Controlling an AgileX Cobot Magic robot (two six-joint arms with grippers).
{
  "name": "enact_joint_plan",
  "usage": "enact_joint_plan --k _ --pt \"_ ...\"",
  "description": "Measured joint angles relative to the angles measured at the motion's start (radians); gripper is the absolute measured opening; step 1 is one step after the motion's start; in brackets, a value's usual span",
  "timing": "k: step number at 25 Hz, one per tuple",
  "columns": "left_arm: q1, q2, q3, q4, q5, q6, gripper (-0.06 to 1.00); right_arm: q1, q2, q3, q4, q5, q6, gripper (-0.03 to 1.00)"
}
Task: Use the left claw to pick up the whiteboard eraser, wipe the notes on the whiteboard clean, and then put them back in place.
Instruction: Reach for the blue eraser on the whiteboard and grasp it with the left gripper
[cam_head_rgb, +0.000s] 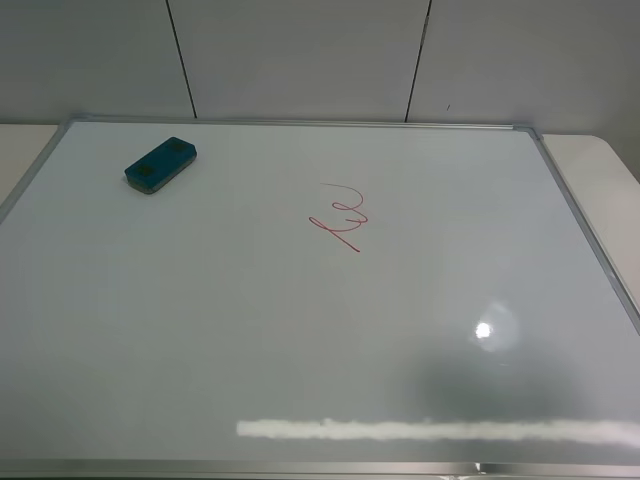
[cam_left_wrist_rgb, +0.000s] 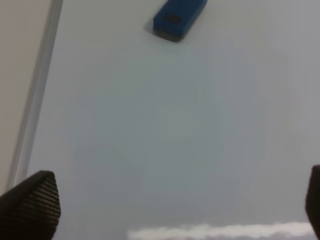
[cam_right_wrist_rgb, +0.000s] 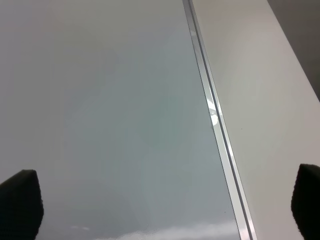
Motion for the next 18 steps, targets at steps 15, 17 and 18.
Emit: enact_joint_plan --k 15,17,18 --pt "0.000 0.000 0.000 0.000 0.000 0.000 0.99 0.000 0.000 0.000 0.000 0.000 0.000 0.99" --pt "0.000 0.000 0.000 0.000 0.000 0.000 0.99 0.000 0.000 0.000 0.000 0.000 0.000 0.99" --pt "0.000 0.000 0.000 0.000 0.000 0.000 0.99 0.000 0.000 0.000 0.000 0.000 0.000 0.99"
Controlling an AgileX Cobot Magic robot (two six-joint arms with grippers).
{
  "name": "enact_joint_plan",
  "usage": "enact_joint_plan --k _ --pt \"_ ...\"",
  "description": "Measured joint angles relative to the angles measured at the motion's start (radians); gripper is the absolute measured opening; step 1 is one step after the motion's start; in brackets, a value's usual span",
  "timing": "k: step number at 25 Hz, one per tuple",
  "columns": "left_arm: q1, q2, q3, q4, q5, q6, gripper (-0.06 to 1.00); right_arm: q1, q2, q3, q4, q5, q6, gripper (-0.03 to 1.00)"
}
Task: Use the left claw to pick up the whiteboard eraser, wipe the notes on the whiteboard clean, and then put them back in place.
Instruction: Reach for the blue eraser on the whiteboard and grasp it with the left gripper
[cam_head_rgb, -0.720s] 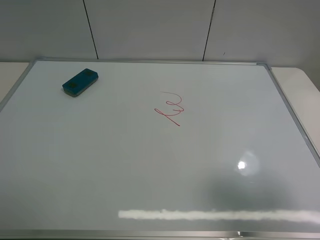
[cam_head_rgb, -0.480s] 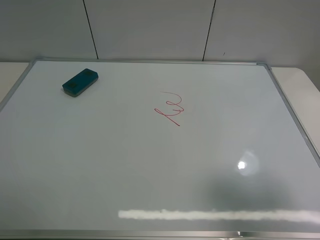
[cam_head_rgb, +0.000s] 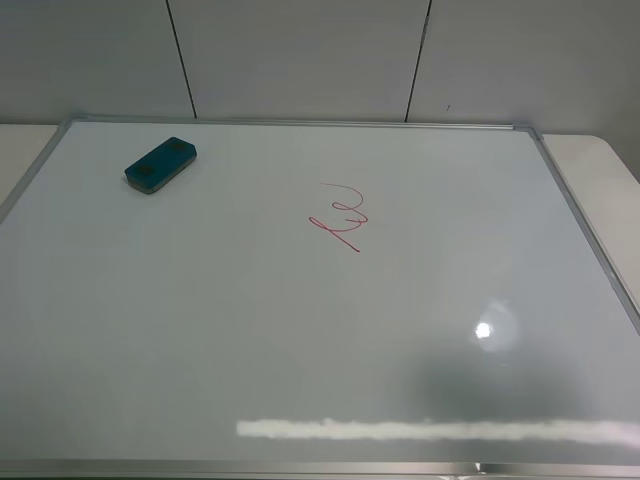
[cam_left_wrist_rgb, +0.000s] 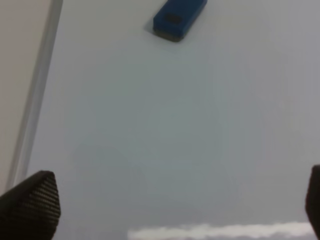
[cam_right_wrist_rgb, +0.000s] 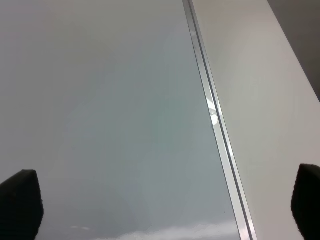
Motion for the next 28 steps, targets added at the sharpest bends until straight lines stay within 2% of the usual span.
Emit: enact_joint_plan --k 7,18,22,28 --pt "0.000 0.032 0.000 -0.006 0.001 0.000 0.99 0.000 0.000 0.000 0.000 0.000 0.000 0.99" --pt "0.000 0.386 -0.007 -0.047 0.000 0.000 0.99 0.000 0.000 0.000 0.000 0.000 0.000 0.99" --pt "0.000 0.567 -0.079 -0.040 -0.018 0.000 0.99 0.000 0.000 0.000 0.000 0.000 0.000 0.99" --pt "0.000 0.863 -0.270 0.032 -0.036 0.000 0.99 0.000 0.000 0.000 0.000 0.000 0.000 0.99"
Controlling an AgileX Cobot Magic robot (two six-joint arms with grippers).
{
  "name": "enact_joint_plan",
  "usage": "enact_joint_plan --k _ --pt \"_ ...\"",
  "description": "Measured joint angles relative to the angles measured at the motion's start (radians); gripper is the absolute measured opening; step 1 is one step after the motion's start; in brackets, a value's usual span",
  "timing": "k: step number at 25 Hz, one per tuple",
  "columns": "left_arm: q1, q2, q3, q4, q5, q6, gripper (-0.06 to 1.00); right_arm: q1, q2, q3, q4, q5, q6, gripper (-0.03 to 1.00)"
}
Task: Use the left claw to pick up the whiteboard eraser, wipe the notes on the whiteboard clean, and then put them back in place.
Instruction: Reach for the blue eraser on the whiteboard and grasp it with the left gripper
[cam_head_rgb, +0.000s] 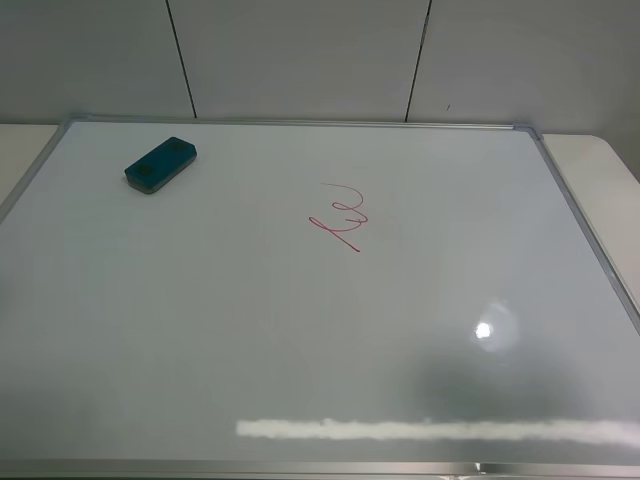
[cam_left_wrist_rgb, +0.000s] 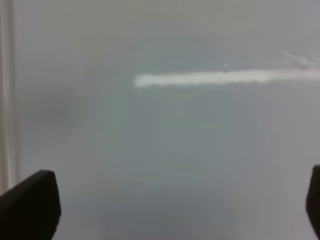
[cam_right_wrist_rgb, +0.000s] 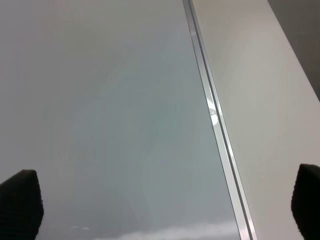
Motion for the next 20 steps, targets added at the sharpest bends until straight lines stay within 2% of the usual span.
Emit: enact_joint_plan --k 3,8,13,20 --pt "-0.011 0.154 -0.094 0.037 -0.007 0.000 0.99 0.000 0.000 0.000 0.000 0.000 0.000 0.99" --pt "-0.122 0.353 -0.234 0.107 -0.067 0.000 0.99 0.000 0.000 0.000 0.000 0.000 0.000 0.99" --pt "-0.212 0.528 -0.360 0.136 -0.130 0.000 0.99 0.000 0.000 0.000 0.000 0.000 0.000 0.99" --pt "-0.231 0.762 -0.536 0.168 -0.168 0.000 0.99 0.000 0.000 0.000 0.000 0.000 0.000 0.99"
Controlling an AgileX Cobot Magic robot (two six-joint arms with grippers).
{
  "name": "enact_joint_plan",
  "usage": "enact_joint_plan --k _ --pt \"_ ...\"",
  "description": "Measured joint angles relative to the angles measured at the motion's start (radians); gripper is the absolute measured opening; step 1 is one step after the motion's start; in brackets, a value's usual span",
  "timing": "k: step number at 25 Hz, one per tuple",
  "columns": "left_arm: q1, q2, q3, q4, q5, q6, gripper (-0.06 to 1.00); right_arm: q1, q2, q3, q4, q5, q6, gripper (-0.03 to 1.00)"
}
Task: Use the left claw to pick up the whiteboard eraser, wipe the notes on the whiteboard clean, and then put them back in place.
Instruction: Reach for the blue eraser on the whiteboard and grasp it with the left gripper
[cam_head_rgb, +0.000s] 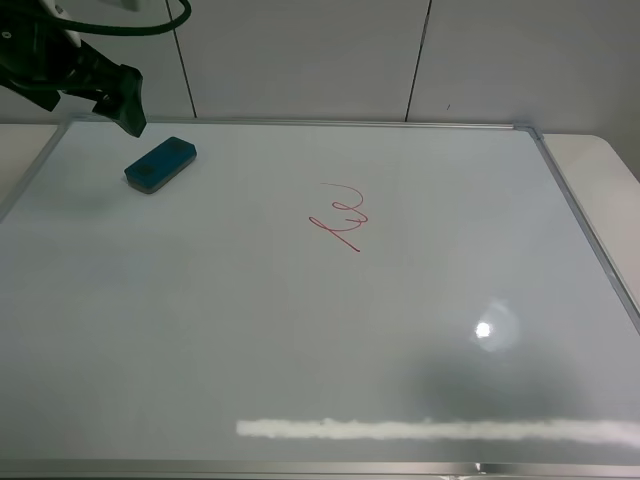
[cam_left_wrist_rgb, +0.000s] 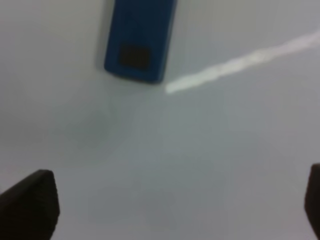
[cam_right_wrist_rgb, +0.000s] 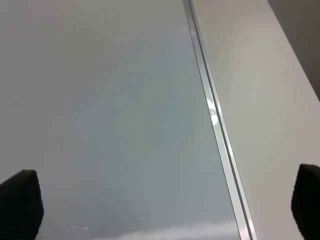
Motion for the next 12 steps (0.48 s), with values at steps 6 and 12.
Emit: enact_joint_plan --k 6,12 --pt "0.012 0.167 -0.143 0.056 -0.070 0.008 0.99 0.000 0.000 0.000 0.000 0.000 0.000 0.99" --pt "0.083 0.310 -0.229 0.069 -0.090 0.012 0.99 0.000 0.000 0.000 0.000 0.000 0.000 0.99"
